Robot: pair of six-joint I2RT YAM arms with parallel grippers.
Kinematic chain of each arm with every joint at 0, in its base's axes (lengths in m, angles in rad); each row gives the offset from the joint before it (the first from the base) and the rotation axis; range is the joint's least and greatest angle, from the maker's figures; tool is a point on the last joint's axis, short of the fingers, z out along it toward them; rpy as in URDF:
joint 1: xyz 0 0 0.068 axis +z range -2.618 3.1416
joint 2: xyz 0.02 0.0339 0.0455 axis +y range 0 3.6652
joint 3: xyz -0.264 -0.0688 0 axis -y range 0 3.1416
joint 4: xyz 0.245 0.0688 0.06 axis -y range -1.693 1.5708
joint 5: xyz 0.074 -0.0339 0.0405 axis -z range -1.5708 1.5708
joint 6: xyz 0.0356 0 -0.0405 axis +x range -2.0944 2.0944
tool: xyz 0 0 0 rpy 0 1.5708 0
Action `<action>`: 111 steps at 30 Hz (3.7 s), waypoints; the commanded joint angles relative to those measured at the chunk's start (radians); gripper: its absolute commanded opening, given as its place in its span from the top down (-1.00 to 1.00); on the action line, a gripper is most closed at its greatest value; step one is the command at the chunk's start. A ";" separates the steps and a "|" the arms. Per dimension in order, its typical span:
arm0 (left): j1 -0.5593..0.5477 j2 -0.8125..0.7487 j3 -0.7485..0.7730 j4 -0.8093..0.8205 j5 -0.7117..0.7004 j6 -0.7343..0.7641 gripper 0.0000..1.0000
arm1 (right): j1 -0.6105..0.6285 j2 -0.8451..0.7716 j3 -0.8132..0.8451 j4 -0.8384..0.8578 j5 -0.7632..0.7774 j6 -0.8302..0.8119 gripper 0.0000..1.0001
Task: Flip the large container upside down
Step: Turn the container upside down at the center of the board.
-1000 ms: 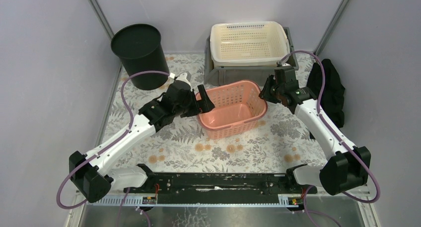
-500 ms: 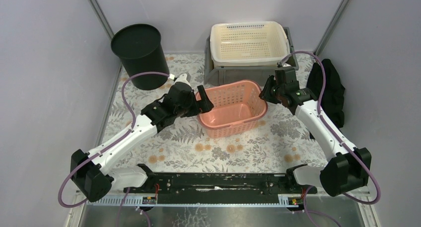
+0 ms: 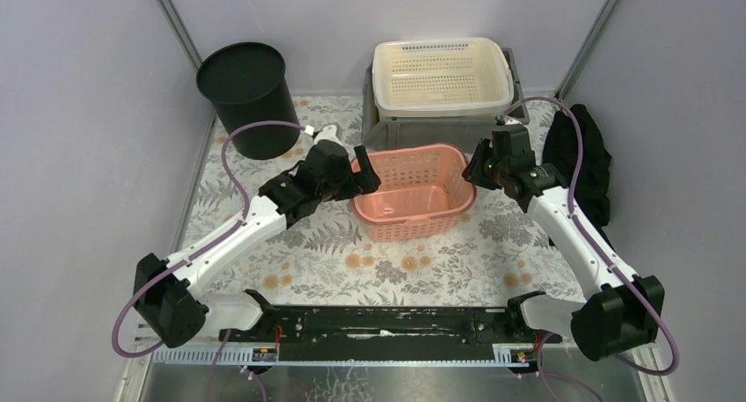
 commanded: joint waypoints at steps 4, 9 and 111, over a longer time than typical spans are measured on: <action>-0.007 0.066 0.056 -0.015 0.005 0.027 -1.00 | 0.006 -0.061 -0.006 -0.154 -0.027 -0.001 0.16; -0.007 0.027 0.107 -0.057 0.003 0.035 -1.00 | 0.007 -0.060 0.072 -0.211 0.017 -0.034 -0.28; -0.007 -0.609 -0.062 -0.358 -0.047 -0.059 -1.00 | 0.653 0.900 1.034 -0.493 0.313 0.154 -0.22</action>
